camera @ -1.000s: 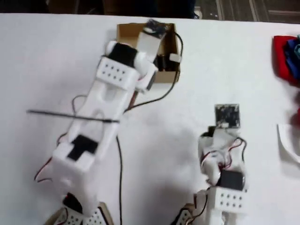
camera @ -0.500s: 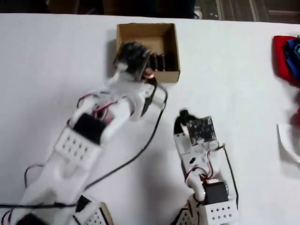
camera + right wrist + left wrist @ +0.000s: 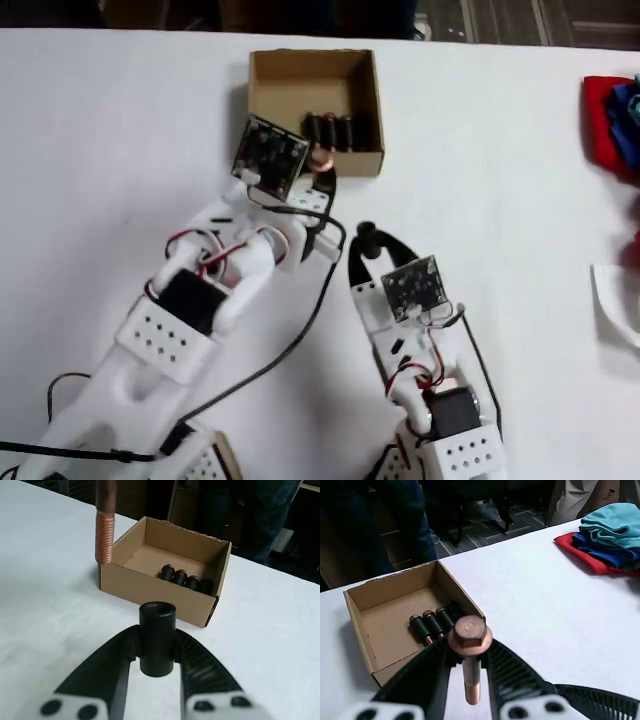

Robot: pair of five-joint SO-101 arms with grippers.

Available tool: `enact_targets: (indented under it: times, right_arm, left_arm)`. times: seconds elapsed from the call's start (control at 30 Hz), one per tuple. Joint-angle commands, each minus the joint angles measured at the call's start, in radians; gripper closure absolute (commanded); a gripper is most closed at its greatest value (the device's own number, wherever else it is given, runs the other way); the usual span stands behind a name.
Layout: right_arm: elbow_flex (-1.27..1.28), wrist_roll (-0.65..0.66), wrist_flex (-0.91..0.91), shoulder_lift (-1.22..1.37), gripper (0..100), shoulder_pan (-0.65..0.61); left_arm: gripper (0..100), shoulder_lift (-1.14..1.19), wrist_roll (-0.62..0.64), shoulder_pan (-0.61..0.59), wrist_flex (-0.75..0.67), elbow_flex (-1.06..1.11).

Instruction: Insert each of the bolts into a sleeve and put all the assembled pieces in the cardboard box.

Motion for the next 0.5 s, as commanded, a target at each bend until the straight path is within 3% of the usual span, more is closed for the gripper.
enact_targets:
  times: [0.0,0.1,0.2,0.37,0.47]
  right_arm:
    - [0.005,-0.11,-0.059,-0.001,97.5,-0.005]
    - [0.005,-0.222,-0.097,0.002,97.5,-0.005]
    - [0.011,-0.23,-0.099,0.007,97.5,-0.005]
    - [0.011,-0.23,-0.101,0.004,97.5,-0.005]
    - [0.011,-0.23,-0.101,0.004,97.5,-0.005]
  left_arm:
    - [98,-0.04,0.014,0.011,-0.098,0.004]
    - [98,-0.04,0.015,0.011,-0.216,0.031]
    - [98,-0.04,0.025,0.029,-0.287,0.062]
    - [98,-0.037,0.163,0.109,-0.298,0.054]
    - [98,-0.037,0.176,0.129,-0.29,0.056]
